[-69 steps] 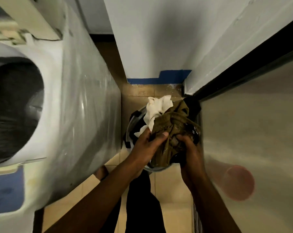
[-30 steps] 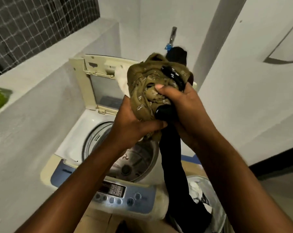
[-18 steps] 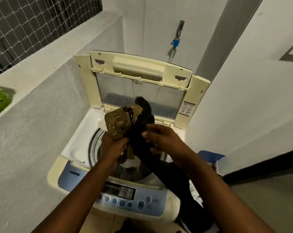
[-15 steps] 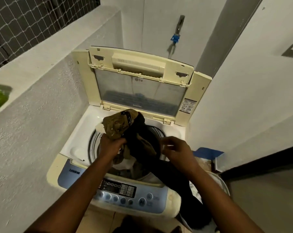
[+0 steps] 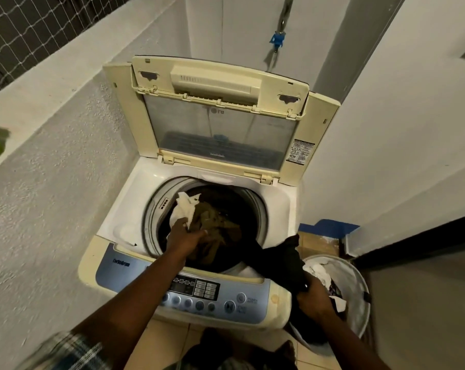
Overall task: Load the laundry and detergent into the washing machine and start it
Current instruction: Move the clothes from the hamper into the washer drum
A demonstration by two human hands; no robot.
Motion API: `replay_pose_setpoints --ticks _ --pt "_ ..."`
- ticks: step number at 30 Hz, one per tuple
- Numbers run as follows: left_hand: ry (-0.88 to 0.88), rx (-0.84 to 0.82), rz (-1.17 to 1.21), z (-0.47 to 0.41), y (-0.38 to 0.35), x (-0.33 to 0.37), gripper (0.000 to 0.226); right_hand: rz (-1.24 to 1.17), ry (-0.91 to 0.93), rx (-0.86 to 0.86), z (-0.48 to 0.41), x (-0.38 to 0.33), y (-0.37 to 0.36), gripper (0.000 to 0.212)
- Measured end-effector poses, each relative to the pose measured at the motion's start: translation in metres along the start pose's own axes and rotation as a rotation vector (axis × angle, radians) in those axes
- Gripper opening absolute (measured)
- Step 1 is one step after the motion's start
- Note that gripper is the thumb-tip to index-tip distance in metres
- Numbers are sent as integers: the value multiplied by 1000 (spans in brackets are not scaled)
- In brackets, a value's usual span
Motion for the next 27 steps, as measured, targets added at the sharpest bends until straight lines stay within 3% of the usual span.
replay_pose_setpoints --ticks 4,7,11,17,19,21,22,25,27 --pt "-83 -28 -46 19 -12 19 56 -120 -3 114 20 -14 30 33" --pt "-140 -99 -63 45 -30 34 42 -177 39 169 38 -29 57 30" --pt "-218 -274 -73 85 -67 47 55 -239 134 298 56 -59 102 9" --pt "-335 -567 -167 145 -112 69 112 -159 320 331 76 -133 160 8" --pt "-405 -679 -197 166 -125 85 115 -147 366 331 81 -163 173 6" --pt "-499 -676 -289 180 -132 102 105 -143 429 333 88 -194 186 7" --pt "-546 -615 -346 182 -131 112 89 -143 471 334 92 -210 192 8" --pt "-657 -365 -304 175 -108 148 18 -249 610 251 102 -251 207 9" --pt "-693 -259 -223 166 -85 167 14 -396 663 110 104 -270 213 7"
Point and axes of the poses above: each hand's wrist, its own z-axis away from the middle knuckle, its own y-axis out of the back of the hand, x = y × z, the point moved 7 cm from there along -z, towards the middle knuckle, and after that the axes turned 7 degrees about z, right-handed, at the moved point
